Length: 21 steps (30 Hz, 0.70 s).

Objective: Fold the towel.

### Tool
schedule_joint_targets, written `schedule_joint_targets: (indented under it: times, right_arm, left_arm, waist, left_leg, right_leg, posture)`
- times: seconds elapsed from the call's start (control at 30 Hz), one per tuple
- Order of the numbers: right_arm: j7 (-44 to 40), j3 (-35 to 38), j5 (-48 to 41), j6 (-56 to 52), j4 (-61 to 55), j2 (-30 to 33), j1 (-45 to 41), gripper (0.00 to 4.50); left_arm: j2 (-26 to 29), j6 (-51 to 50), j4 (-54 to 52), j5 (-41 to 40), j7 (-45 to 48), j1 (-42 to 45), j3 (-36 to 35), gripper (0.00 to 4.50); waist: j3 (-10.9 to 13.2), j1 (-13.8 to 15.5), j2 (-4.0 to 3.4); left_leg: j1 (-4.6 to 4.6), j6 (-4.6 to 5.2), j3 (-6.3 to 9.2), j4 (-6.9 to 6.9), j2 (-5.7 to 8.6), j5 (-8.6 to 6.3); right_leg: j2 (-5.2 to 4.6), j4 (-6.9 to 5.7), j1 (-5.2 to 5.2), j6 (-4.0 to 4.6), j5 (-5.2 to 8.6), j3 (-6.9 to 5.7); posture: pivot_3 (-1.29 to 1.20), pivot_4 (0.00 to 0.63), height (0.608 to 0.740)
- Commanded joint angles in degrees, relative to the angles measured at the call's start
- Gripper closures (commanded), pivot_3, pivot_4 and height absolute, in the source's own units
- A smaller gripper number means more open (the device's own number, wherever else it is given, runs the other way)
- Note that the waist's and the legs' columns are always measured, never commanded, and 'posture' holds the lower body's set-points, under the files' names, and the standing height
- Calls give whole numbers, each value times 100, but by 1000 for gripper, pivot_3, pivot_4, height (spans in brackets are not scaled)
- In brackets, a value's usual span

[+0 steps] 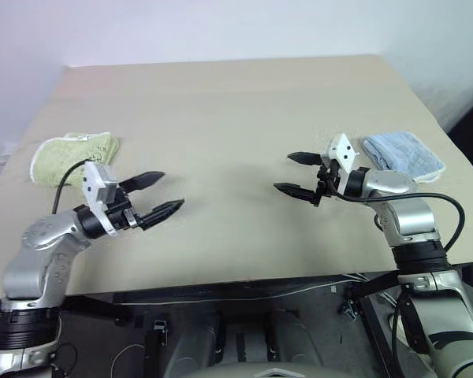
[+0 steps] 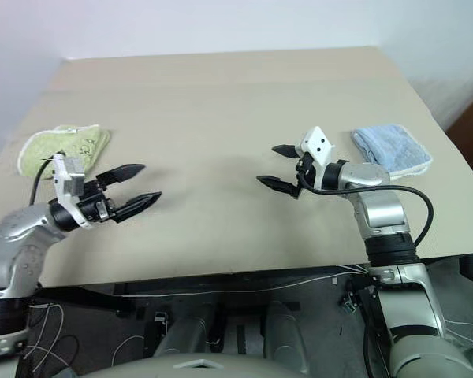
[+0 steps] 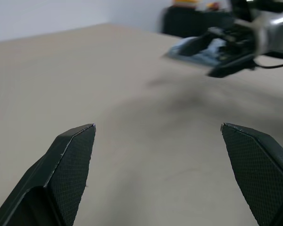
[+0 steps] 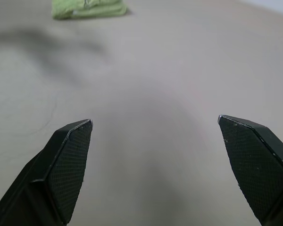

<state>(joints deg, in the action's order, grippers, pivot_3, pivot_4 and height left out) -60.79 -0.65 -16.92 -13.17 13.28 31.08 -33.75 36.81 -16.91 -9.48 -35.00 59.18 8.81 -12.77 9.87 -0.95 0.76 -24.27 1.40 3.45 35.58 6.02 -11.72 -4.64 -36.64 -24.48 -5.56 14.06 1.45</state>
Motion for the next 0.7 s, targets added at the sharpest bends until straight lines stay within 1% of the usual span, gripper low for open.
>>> schedule_joint_targets:
  times: [0.03,0.13,0.23,0.33,0.43,0.57,0.7]
  right_arm:
    - [-150,263,-276,-33,-60,103,-109,0]
    - [-251,210,-193,83,131,162,-233,0]
    - [-263,222,-179,129,161,194,-334,0]
    - [-356,266,-237,33,109,315,-298,0]
    - [-341,237,-194,3,55,371,-181,0]
    - [-300,248,-381,-256,-210,302,-140,0]
    - [-345,145,-218,-75,106,293,-237,0]
  left_arm:
    - [15,314,-101,32,304,66,78,30]
    - [-51,269,32,-80,390,164,78,30]
    - [-123,593,347,99,484,288,41,30]
    - [-317,742,471,56,371,359,-11,30]
    - [-481,880,456,80,337,197,3,30]
    - [-487,828,255,23,278,-29,-44,30]
    - [-440,621,-62,-95,133,-158,-55,30]
  waist:
    - [0,7,-1]
    - [0,21,-1]
    - [0,22,-1]
    - [0,28,-1]
    - [0,28,-1]
    - [0,16,-1]
    - [1,26,-1]
  left_leg:
    - [0,0,0,-3,0,0]
    - [-1,1,0,-4,-1,1]
    - [-1,3,0,-1,0,0]
    - [-1,3,2,-1,0,0]
    - [-4,7,2,-2,0,-2]
    - [-5,10,2,-4,-1,-3]
    - [-5,9,2,-2,-2,-4]
  right_leg:
    - [0,2,-1,0,0,0]
    - [1,9,3,0,0,-2]
    - [0,13,6,0,0,-3]
    - [1,13,5,-1,0,-5]
    - [0,20,6,-2,-1,-6]
    - [1,24,5,-3,-1,-5]
    - [1,25,8,-2,-1,-5]
  posture:
    - [0,150,740]
    - [0,150,740]
    - [0,150,740]
    - [0,150,740]
    - [0,150,740]
    - [0,150,740]
    - [0,150,740]
